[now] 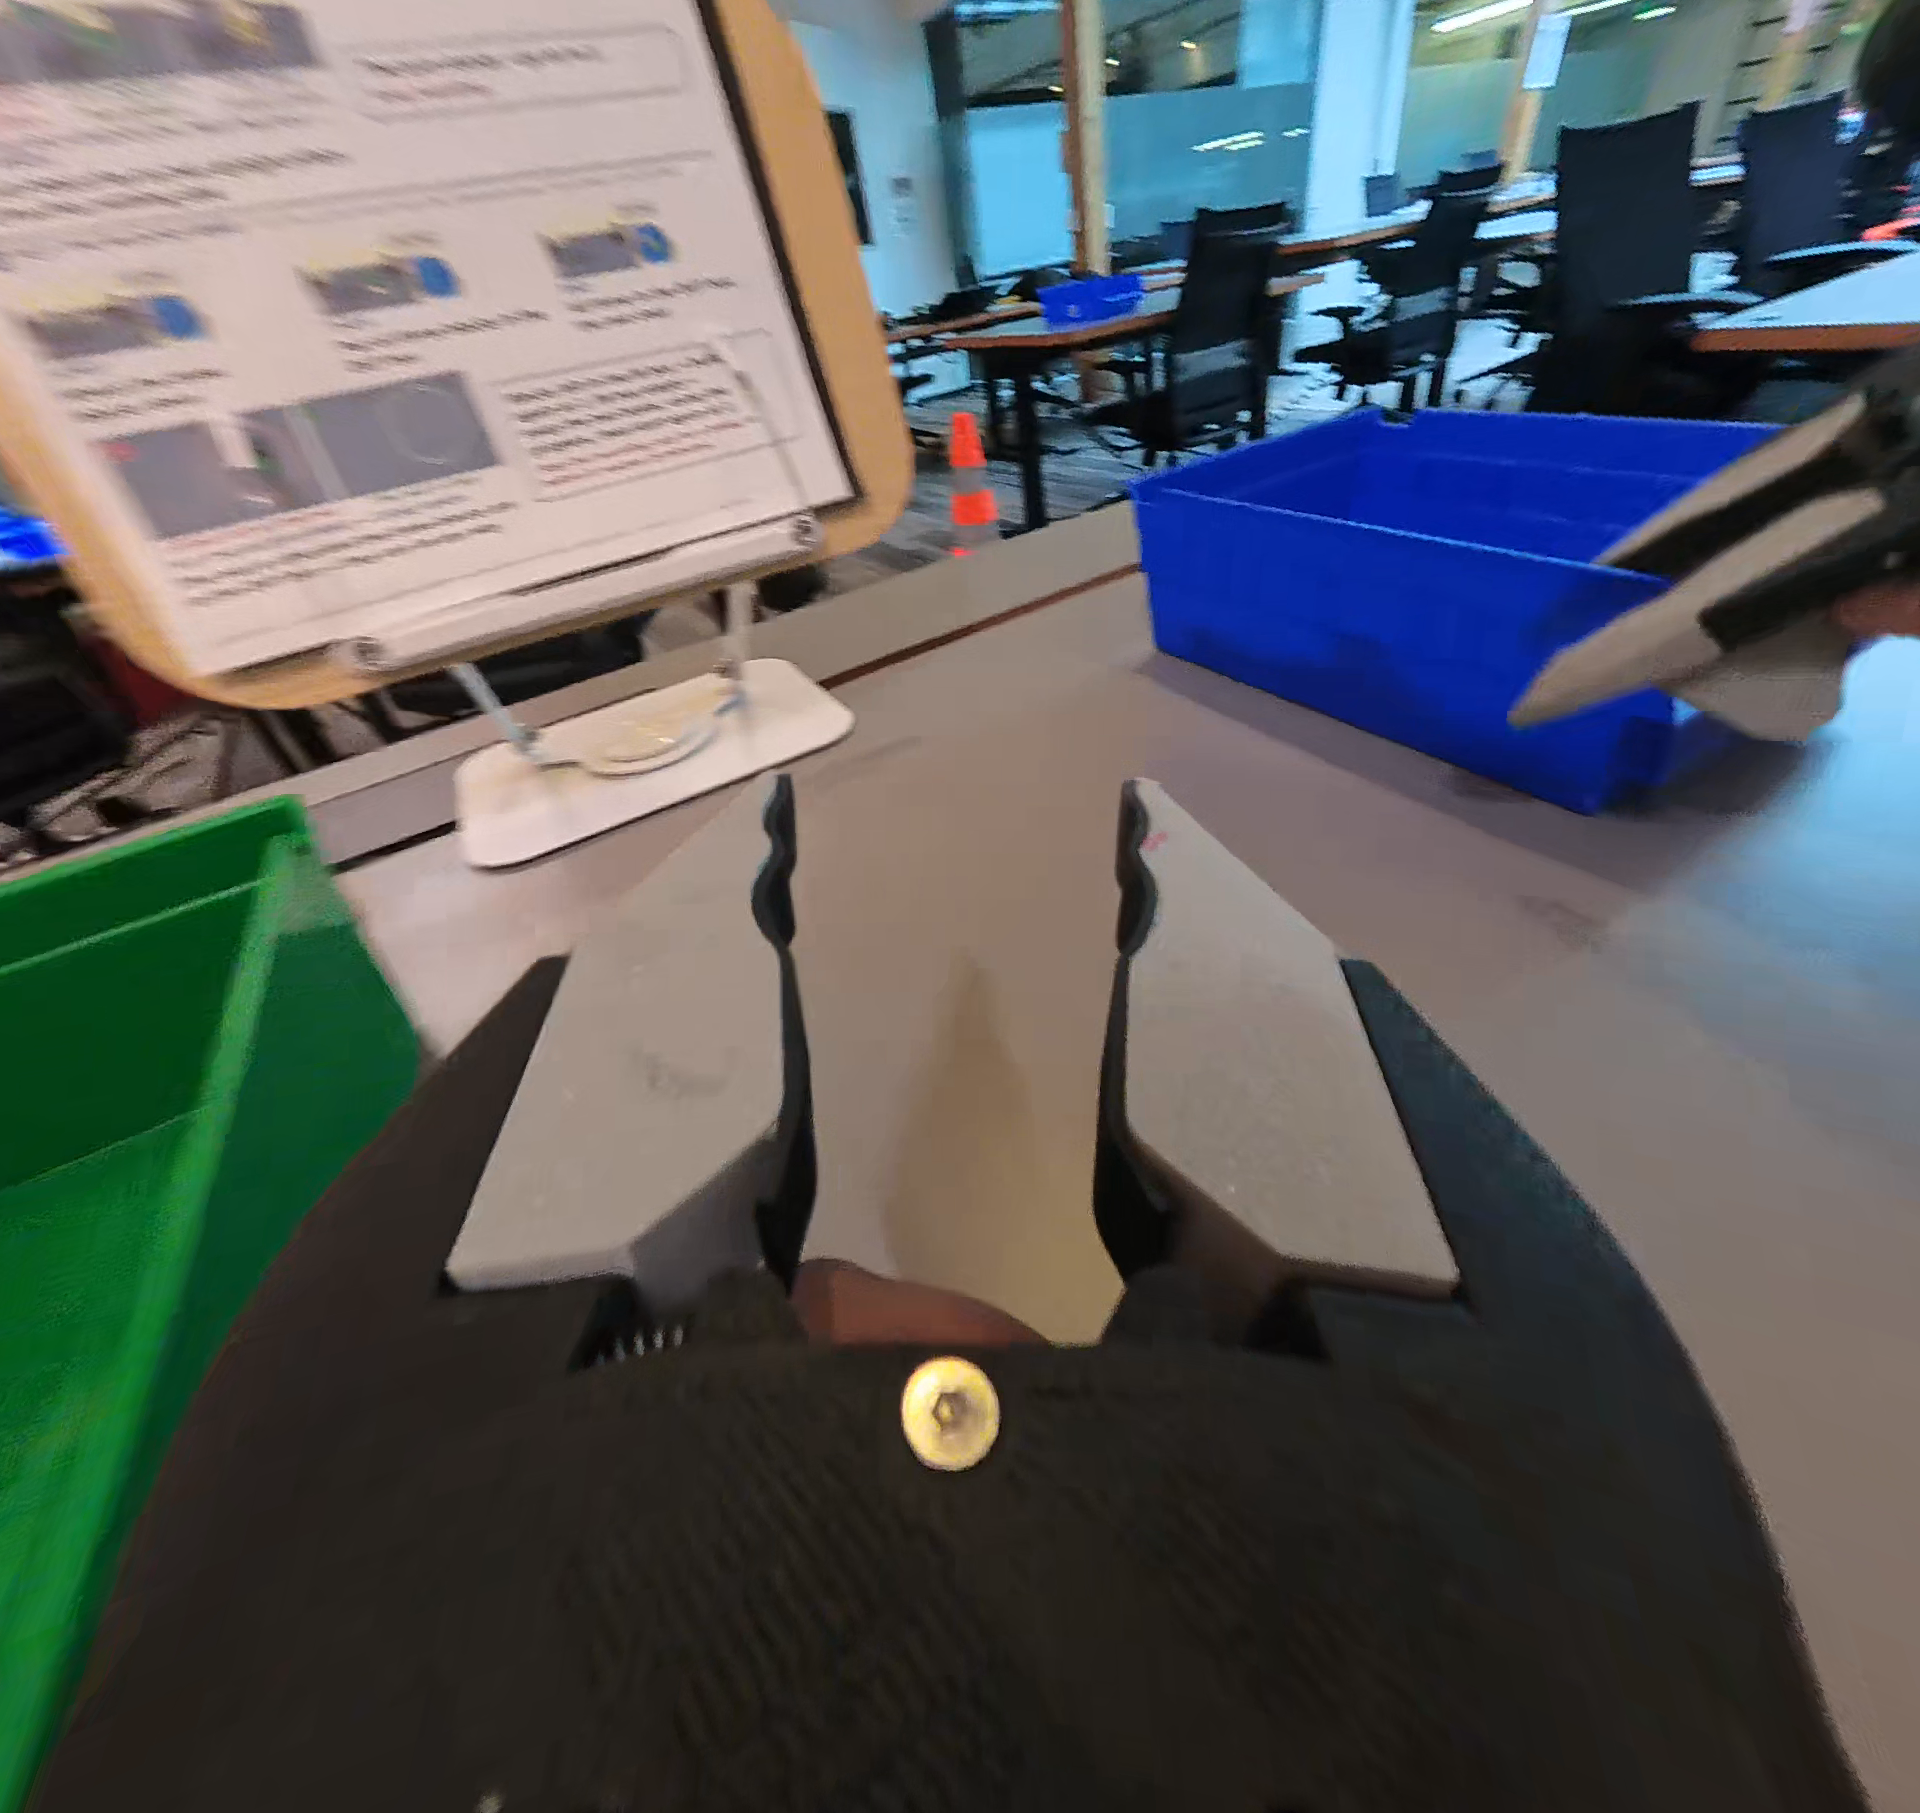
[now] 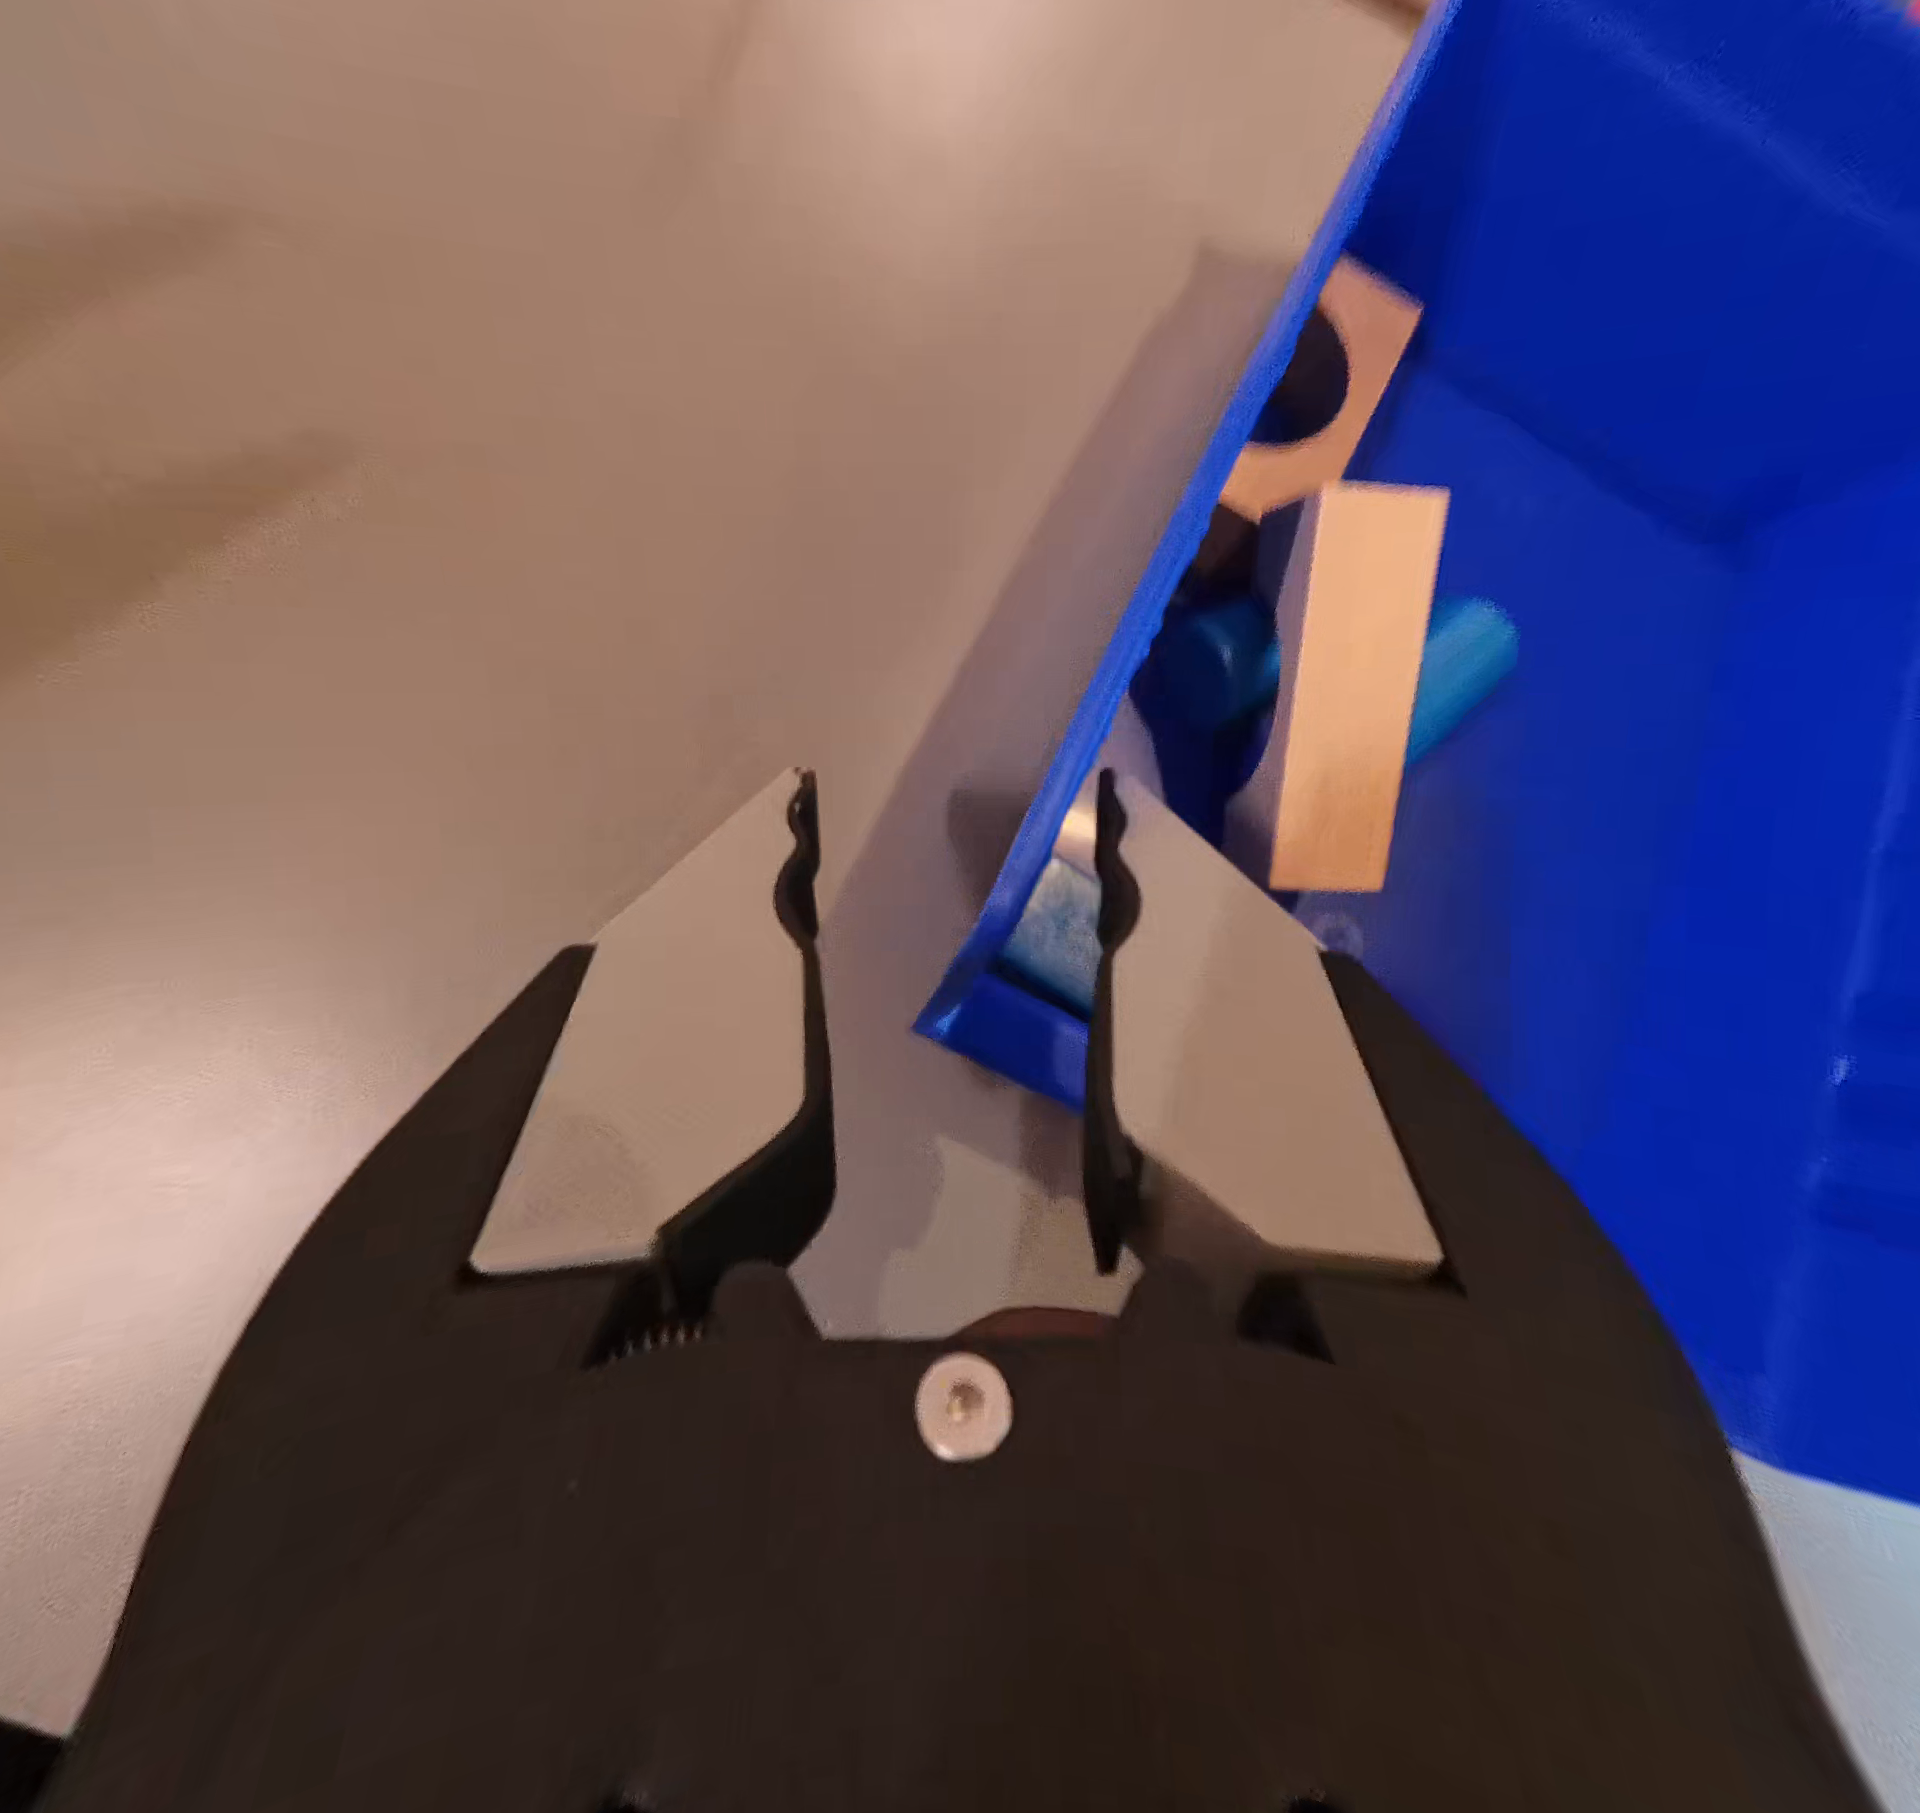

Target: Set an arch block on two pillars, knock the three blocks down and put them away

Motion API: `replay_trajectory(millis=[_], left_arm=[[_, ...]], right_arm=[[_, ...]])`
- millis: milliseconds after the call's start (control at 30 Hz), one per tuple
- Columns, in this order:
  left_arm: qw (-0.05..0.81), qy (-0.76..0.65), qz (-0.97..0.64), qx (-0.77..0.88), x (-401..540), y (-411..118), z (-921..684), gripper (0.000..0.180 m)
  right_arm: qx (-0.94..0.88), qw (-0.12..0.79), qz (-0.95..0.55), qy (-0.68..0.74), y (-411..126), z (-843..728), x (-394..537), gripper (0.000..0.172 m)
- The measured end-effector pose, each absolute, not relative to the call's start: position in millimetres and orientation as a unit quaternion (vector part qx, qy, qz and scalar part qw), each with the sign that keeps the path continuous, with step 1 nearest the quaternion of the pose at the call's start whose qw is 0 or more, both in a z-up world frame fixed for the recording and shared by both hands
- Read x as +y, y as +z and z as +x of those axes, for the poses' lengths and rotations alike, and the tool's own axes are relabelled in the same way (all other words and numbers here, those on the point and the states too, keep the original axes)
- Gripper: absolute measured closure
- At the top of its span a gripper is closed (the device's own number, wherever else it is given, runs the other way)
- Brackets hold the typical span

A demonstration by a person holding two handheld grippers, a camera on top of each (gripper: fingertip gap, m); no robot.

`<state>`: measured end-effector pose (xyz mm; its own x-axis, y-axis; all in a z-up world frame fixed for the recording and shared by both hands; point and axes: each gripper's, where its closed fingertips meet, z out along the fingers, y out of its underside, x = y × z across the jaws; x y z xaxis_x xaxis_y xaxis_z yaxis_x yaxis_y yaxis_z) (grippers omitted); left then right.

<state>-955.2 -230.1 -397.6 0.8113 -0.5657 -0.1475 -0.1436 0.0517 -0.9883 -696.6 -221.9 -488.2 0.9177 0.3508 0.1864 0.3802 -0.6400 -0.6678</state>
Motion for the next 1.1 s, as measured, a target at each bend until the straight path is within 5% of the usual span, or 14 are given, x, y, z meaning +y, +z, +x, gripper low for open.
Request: replay_trajectory(millis=[167,500,667,833,967,1100], left_arm=[[0.687,-0.076,-0.683,0.236,-234.2,-375.5,-1025.3,0.117],[0.617,-0.084,-0.761,0.181,-210.9,-405.8,-1102.4,0.107],[0.525,-0.059,-0.824,0.206,-198.6,-463.0,-1109.4,0.099],[0.505,-0.138,-0.818,0.236,-207.2,-466.1,-1089.2,0.144],[0.519,0.014,-0.821,0.237,-197.6,-464.5,-1121.7,0.173],[0.520,0.007,-0.825,0.221,-193.5,-463.7,-1144.1,0.179]], right_arm=[[-0.206,0.333,-0.918,-0.065,-512.0,-681.3,-217.8,0.152],[-0.206,0.332,-0.918,-0.069,-512.6,-681.3,-218.1,0.152],[-0.207,0.332,-0.917,-0.074,-512.8,-681.0,-218.2,0.152],[-0.209,0.331,-0.917,-0.078,-513.0,-680.7,-218.6,0.152],[-0.212,0.327,-0.917,-0.082,-513.6,-680.3,-219.1,0.152],[-0.210,0.320,-0.922,-0.056,-514.1,-680.6,-223.4,0.153]])
